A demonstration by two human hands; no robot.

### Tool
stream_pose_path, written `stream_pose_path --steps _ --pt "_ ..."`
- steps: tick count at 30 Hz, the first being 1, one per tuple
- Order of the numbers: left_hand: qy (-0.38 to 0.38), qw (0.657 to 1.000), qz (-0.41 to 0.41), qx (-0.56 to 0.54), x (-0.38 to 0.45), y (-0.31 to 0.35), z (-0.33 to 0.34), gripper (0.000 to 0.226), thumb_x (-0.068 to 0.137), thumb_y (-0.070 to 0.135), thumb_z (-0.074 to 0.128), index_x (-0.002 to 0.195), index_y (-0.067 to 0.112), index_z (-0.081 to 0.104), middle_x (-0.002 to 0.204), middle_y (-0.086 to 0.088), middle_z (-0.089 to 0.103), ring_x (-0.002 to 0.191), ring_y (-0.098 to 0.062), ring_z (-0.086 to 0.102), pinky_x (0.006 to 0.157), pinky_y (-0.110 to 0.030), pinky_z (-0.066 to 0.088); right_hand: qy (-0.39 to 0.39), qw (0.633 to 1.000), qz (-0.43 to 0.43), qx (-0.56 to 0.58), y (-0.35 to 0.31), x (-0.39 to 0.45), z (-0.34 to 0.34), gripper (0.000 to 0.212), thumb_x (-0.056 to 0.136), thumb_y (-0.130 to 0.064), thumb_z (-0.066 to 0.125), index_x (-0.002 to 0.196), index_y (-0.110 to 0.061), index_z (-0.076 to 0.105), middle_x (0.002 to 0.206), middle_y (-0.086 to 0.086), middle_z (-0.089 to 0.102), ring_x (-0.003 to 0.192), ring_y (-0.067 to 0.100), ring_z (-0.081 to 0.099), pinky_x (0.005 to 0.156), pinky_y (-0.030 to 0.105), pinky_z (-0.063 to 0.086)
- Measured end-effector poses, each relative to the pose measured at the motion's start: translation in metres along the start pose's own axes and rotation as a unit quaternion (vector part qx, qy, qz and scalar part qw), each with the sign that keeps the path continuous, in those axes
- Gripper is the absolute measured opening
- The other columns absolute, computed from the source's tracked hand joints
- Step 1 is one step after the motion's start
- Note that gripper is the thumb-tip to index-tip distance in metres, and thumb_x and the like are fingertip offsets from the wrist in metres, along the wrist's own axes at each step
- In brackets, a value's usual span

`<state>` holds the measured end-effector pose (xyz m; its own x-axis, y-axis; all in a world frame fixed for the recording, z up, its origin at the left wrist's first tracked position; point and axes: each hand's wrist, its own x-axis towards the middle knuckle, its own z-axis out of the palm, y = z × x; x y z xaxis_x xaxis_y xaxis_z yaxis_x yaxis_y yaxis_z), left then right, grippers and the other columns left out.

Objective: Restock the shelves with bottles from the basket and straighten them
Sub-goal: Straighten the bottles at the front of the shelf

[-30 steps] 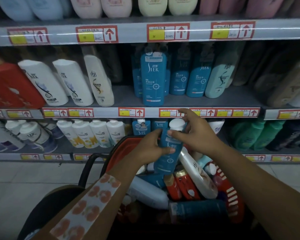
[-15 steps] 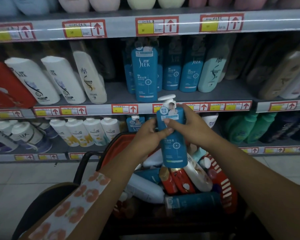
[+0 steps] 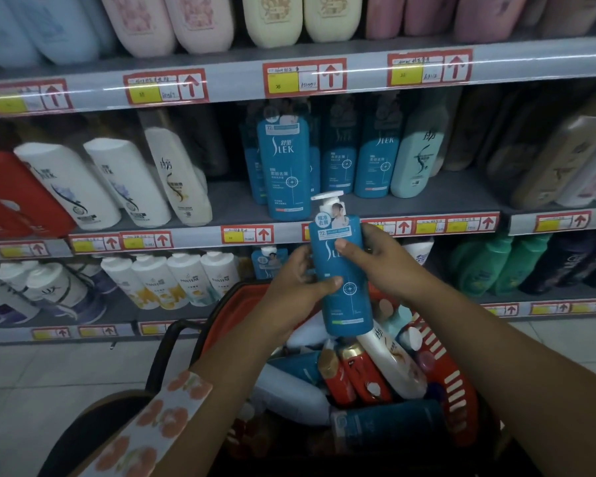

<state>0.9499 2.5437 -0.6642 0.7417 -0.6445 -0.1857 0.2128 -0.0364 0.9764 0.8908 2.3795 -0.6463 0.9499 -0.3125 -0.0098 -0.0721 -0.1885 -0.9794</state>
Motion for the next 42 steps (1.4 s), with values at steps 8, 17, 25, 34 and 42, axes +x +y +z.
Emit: stream_pose_path --steps 8,17,25,34,42 --pt "-0.068 0.975 -0.206 -0.045 0.008 0.003 -0.002 0.041 0.093 0.015 0.067 0.131 0.025 0.054 0.122 -0.007 0.070 0.110 -0.031 0.067 0.091 -0.048 0.057 0.006 0.999 -0.013 0.028 -0.007 0.028 -0.016 0.039 0.097 -0.033 0.063 0.131 -0.015 0.058 0.121 -0.001 0.072 0.108 0.015 0.071 0.096 0.041 0.057" --pt "0.030 0.950 -0.221 -0.218 0.066 0.029 0.005 0.050 0.078 -0.001 0.052 0.126 0.004 0.060 0.121 -0.022 0.068 0.100 -0.035 0.070 0.078 -0.043 0.061 0.046 0.998 -0.046 0.003 -0.025 0.071 -0.029 0.035 0.099 -0.033 0.061 0.130 -0.018 0.058 0.118 -0.003 0.072 0.103 0.011 0.072 0.092 0.039 0.059" --pt "0.065 0.935 -0.117 -0.327 0.103 0.036 0.010 0.026 0.086 -0.007 0.042 0.107 0.003 0.054 0.112 -0.017 0.058 0.108 -0.030 0.058 0.108 -0.042 0.048 0.099 0.988 -0.103 0.052 -0.039 0.117 -0.048 0.036 0.099 -0.027 0.062 0.134 -0.016 0.058 0.121 -0.002 0.071 0.105 0.014 0.072 0.089 0.036 0.058" --pt "0.003 0.948 -0.106 -0.301 0.113 0.041 -0.005 0.090 0.064 0.007 0.053 0.151 0.005 0.036 0.145 -0.011 0.054 0.138 -0.028 0.048 0.114 -0.045 0.039 0.112 0.980 -0.147 0.070 -0.034 0.147 -0.051 0.030 0.100 -0.019 0.062 0.128 -0.009 0.059 0.118 0.000 0.072 0.109 0.016 0.070 0.092 0.035 0.057" --pt "-0.007 0.990 -0.053 -0.128 0.112 0.038 0.006 0.078 0.088 -0.018 0.030 0.159 0.014 0.021 0.149 0.003 0.043 0.141 -0.017 0.039 0.079 -0.014 0.052 0.082 0.981 -0.161 0.065 -0.021 0.154 -0.047 0.028 0.099 -0.010 0.060 0.127 -0.004 0.058 0.120 0.003 0.070 0.114 0.017 0.067 0.094 0.032 0.054"
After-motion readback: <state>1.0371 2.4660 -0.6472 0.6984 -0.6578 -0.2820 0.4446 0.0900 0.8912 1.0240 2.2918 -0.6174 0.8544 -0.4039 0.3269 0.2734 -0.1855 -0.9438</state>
